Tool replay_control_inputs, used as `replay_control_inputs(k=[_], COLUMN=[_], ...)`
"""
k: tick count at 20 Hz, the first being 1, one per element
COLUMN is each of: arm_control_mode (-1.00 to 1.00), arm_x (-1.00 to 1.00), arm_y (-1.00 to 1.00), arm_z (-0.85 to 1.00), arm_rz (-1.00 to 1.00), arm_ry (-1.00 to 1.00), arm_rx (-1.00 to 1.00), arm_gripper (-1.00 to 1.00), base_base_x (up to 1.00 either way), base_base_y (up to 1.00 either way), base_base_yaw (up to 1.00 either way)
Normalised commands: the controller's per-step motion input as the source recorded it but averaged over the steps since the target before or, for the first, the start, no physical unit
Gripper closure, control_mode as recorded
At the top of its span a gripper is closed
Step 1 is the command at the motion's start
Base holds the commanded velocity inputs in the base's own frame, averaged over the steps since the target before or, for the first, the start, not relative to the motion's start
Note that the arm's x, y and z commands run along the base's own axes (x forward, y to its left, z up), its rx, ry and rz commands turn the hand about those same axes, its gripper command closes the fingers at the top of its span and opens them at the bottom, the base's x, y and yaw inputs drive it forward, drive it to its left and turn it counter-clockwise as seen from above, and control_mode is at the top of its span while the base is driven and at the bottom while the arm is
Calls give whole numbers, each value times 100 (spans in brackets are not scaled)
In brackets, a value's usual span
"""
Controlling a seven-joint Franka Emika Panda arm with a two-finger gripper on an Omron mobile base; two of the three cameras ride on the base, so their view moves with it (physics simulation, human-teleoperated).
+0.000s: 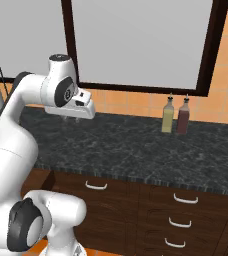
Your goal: Pick the ladle from the drawer and place it on the counter.
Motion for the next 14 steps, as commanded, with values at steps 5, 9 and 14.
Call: replay_control_inputs(k=[5,9,14], arm_control_mode=[-100,-100,-100], arm_x=[-44,-97,-100], arm_y=[14,56,76], arm_z=[0,0,-5], arm_rz=[1,11,19], arm_ry=[-7,0,0], arm_rx=[0,-8,-16], arm_gripper=[-100,-100,-100], base_base_x=[0,0,0], base_base_y=[0,0,0], base_base_yaw=[0,0,0])
